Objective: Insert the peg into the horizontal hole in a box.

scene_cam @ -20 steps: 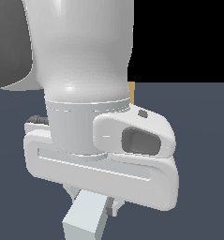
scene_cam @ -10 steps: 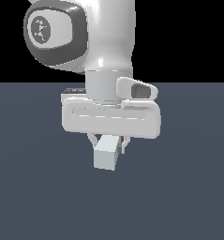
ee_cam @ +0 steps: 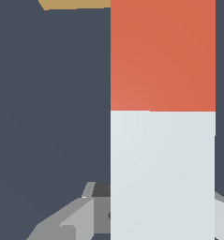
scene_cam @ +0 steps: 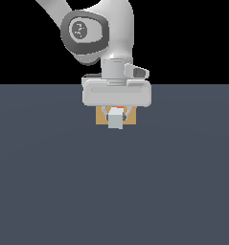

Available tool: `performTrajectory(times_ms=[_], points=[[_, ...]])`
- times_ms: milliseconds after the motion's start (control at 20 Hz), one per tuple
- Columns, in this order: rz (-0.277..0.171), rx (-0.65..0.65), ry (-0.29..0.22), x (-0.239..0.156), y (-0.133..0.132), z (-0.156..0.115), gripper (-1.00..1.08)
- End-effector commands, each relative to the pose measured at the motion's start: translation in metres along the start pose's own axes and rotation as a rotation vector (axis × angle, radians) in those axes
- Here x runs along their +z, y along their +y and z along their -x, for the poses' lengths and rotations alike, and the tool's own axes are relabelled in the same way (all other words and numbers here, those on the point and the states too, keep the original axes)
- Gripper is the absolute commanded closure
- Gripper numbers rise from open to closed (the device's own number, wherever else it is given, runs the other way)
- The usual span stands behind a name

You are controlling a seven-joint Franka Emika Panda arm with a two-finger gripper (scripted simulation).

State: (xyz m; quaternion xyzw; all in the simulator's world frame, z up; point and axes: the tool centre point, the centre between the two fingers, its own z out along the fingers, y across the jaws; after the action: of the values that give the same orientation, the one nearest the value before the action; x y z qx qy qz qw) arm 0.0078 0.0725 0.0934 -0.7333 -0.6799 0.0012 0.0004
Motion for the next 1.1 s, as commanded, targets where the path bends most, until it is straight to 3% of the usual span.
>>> performTrajectory(times_ms=[0,250,1050], points=[[0.003,-0.015,0.000,-0.008,0.001,-0.020,1.08],[0.003,-0.031,0.001,-0.013,0.000,-0.040,1.08],[0.001,-0.033,0.001,-0.013,0.002,-0.041,1.08]])
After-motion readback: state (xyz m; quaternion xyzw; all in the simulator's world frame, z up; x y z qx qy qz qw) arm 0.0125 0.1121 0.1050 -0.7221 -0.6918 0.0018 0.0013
